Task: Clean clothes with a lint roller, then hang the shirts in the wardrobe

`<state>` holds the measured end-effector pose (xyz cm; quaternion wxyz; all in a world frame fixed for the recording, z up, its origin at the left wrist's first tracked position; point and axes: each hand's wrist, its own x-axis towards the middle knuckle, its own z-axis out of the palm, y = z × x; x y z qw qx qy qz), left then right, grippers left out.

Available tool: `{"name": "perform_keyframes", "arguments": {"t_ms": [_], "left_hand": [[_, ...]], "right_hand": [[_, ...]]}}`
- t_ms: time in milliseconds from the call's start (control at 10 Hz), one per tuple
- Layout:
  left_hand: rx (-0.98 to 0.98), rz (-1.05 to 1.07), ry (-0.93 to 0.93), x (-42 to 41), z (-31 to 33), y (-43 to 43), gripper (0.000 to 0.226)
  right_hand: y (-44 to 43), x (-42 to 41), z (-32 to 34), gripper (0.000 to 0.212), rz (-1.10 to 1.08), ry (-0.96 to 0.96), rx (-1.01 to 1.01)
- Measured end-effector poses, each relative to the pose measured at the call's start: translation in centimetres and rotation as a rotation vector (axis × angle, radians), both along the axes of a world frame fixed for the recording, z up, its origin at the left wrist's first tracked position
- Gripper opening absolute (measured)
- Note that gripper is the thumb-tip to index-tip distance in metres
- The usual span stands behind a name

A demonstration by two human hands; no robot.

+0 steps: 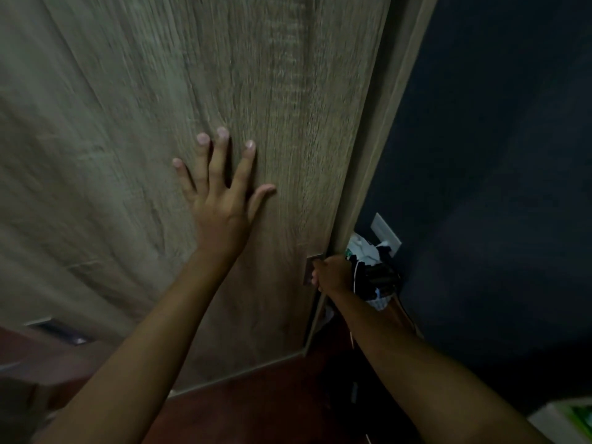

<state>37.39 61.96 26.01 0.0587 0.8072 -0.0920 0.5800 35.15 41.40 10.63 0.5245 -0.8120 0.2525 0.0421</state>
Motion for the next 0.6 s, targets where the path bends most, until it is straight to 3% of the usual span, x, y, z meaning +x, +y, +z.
{"name": "perform_keyframes", "arguments": {"t_ms": [400,600], "left_hand": [[-0.015,-0.004,0.089,-0.5,0.4,-2.3,0.063],[0.024,-0.22,0.171,-2.0,1.6,-5.4,0.062]], "right_hand": [[-2.3,-0.7,2.5,0.033,0.012,0.025,-0.009],[-5.3,-2.2,6.0,0.046,0.208,-0.112,-0.18]]}}
